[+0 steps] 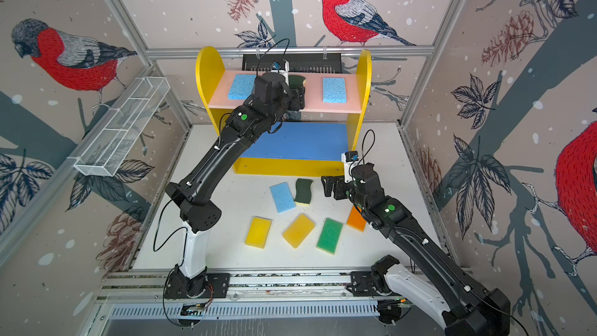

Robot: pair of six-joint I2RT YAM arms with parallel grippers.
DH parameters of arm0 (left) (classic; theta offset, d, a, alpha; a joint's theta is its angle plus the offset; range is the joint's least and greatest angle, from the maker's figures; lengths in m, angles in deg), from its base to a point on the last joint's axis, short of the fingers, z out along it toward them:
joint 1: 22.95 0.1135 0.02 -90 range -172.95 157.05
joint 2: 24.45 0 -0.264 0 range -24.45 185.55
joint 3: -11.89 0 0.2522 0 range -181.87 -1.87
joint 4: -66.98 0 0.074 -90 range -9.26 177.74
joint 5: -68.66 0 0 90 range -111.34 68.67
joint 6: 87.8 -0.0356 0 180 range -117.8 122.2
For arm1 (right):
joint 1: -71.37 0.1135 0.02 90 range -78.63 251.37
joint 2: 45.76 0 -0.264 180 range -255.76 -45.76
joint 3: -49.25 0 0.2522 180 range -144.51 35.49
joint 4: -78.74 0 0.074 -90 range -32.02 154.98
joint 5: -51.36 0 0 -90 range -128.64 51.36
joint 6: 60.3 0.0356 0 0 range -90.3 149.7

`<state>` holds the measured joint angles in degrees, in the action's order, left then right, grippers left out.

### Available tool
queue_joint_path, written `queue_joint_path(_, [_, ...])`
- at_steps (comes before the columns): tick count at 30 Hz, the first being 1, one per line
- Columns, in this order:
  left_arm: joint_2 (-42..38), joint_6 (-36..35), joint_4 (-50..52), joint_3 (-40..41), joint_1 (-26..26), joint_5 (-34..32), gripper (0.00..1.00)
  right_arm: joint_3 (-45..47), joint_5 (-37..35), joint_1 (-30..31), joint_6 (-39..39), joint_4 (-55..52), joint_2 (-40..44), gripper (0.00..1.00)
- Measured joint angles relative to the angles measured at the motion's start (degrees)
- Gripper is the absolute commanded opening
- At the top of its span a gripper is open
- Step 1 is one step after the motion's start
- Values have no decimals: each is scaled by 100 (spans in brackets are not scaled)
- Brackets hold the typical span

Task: Arrange cleaning sponges on a shelf
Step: Place the cleaning sponge on the shelf.

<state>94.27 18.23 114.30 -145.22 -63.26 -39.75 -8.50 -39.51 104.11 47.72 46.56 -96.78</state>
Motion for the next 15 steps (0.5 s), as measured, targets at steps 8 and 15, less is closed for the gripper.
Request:
queue_joint_path(8, [-109, 203, 15, 55, 11, 459, 80, 2, 24, 0, 13, 0, 7, 100])
queue_joint_path(15, [-332, 365, 31, 299, 11, 662, 80, 20, 90, 0, 37, 37, 35, 100])
